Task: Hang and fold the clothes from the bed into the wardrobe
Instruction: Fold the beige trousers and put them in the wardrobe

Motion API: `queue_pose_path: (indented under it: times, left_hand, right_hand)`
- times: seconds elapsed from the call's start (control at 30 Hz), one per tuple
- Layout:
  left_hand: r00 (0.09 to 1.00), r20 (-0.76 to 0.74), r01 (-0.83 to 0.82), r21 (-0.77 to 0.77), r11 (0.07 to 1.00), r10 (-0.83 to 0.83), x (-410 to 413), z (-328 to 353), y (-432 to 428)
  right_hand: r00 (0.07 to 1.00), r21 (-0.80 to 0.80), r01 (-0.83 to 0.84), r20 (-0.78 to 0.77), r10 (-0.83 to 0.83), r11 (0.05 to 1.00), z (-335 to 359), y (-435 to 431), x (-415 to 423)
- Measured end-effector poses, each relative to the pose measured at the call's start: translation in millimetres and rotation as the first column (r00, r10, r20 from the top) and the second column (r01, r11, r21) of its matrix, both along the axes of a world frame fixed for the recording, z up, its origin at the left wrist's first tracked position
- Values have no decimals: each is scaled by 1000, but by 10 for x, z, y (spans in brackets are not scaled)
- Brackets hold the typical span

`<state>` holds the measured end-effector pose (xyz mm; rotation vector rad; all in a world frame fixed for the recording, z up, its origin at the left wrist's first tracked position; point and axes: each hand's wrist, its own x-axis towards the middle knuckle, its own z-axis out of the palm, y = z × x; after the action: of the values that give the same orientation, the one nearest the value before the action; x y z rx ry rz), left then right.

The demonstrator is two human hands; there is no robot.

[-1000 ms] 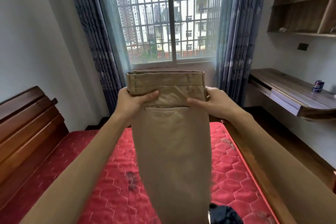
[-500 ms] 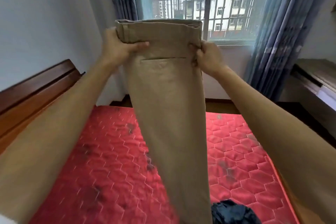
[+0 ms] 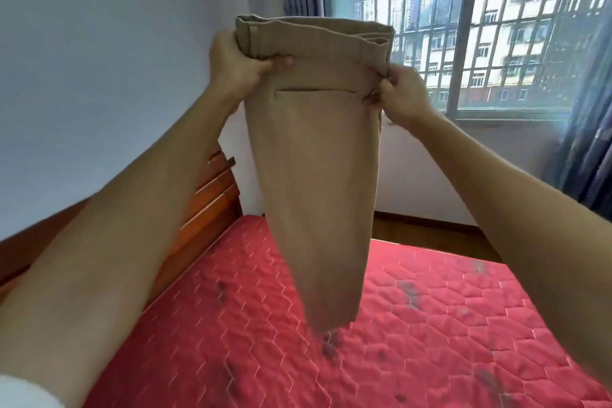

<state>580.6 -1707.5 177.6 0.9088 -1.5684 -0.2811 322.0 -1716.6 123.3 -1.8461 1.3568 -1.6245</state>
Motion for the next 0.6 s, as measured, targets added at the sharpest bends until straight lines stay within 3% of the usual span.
queue_pose_path:
  times: [0.2, 0.47, 0.6]
  left_hand:
    - [999, 38, 6, 38, 999, -8, 117, -398, 277]
    - [994, 77, 55, 270, 961, -78, 94, -1650, 1118]
    - [997, -12, 73, 425, 902, -75, 131, -2439, 1653]
  right_hand:
    - [995, 114, -90, -42, 96, 989, -419, 237, 5]
    - [989, 338, -148, 53, 139, 929, -1754, 1298, -46]
    - [982, 442, -171, 8, 187, 880, -2416, 1931, -55]
